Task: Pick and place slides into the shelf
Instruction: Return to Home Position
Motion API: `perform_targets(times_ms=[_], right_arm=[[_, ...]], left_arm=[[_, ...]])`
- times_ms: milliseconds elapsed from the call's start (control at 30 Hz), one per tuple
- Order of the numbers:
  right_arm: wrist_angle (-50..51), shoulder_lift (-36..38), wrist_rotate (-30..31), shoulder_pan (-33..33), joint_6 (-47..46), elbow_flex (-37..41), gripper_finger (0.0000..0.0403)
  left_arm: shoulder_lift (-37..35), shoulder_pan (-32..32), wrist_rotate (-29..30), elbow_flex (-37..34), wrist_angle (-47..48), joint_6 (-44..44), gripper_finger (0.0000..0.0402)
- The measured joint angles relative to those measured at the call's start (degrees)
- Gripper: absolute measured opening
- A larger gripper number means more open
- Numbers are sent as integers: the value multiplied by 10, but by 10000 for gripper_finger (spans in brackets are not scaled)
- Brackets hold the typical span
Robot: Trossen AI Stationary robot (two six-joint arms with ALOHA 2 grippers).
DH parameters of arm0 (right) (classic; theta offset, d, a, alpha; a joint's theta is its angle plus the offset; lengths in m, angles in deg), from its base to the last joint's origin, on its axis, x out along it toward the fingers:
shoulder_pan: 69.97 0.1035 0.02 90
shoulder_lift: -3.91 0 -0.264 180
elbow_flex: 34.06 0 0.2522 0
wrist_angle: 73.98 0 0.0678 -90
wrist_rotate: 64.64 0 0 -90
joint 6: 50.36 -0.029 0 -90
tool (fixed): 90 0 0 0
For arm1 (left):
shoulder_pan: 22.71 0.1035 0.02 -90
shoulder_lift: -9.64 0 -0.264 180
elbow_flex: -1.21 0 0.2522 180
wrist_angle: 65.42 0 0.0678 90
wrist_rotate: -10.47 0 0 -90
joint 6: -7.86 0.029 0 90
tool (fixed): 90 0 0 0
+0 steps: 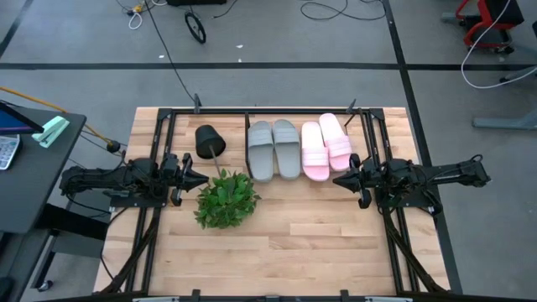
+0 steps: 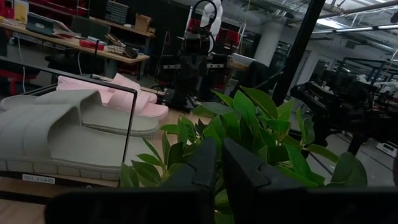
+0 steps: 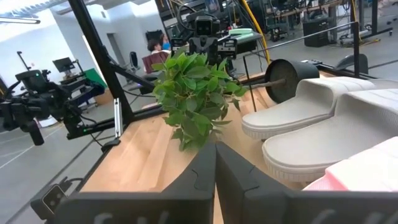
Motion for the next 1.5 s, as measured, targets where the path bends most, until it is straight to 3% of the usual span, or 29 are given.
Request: perform_targets(times_ms=[1500], right_arm=[[0,0,0,0,0,0,16]], left_arm=[[0,0,0,0,0,0,34]])
